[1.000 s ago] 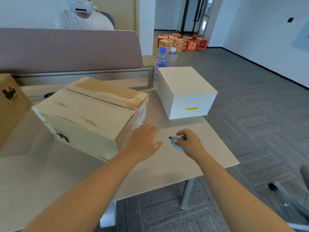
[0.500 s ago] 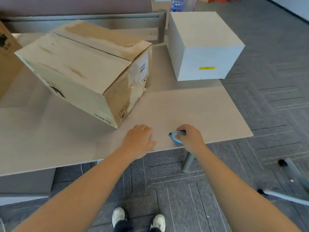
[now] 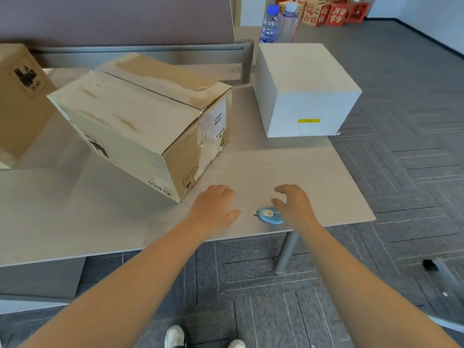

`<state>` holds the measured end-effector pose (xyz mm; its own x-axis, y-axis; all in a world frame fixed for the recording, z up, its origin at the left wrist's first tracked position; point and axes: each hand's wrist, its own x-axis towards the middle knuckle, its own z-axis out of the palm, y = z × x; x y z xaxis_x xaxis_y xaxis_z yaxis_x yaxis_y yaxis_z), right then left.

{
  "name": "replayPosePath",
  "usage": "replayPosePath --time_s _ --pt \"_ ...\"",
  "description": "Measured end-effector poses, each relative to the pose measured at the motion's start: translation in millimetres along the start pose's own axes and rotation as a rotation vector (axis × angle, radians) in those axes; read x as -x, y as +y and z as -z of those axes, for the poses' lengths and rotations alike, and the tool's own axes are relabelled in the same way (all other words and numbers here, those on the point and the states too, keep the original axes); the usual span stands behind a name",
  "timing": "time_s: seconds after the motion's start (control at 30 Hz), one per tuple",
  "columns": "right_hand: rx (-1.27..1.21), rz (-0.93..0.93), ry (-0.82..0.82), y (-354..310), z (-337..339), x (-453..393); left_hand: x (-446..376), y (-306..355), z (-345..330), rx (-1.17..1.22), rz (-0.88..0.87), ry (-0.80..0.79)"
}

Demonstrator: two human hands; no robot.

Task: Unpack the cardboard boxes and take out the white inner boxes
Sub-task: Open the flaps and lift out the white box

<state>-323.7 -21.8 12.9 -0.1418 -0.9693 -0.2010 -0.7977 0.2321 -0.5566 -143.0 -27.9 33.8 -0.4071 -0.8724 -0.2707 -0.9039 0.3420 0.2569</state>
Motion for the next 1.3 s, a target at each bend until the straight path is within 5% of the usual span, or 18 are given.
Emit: replayPosePath --time_s 0.27,0.4,0.67,1.03,1.3 --pt "-0.008 0.191 0.044 -64.9 41.6 -23.3 0.1 4.6 73.2 0.007 -0.014 0.283" --pt "0.01 0.291 0.031 -104.1 50.5 -37.2 -2.9 -15.4 106.2 -0.04 0.127 0.383" --pt "0.001 0.338 0.043 -156.1 39.8 -63.3 -24.4 -64.4 116.7 -0.062 0.402 0.291" --pt "0.203 0.461 0.023 -194.6 23.1 -78.7 -12.8 -102.7 127.2 -0.145 0.278 0.218" --pt "0.292 0.648 -0.085 -223.1 7.4 -83.9 24.4 -149.0 141.5 0.052 0.296 0.226"
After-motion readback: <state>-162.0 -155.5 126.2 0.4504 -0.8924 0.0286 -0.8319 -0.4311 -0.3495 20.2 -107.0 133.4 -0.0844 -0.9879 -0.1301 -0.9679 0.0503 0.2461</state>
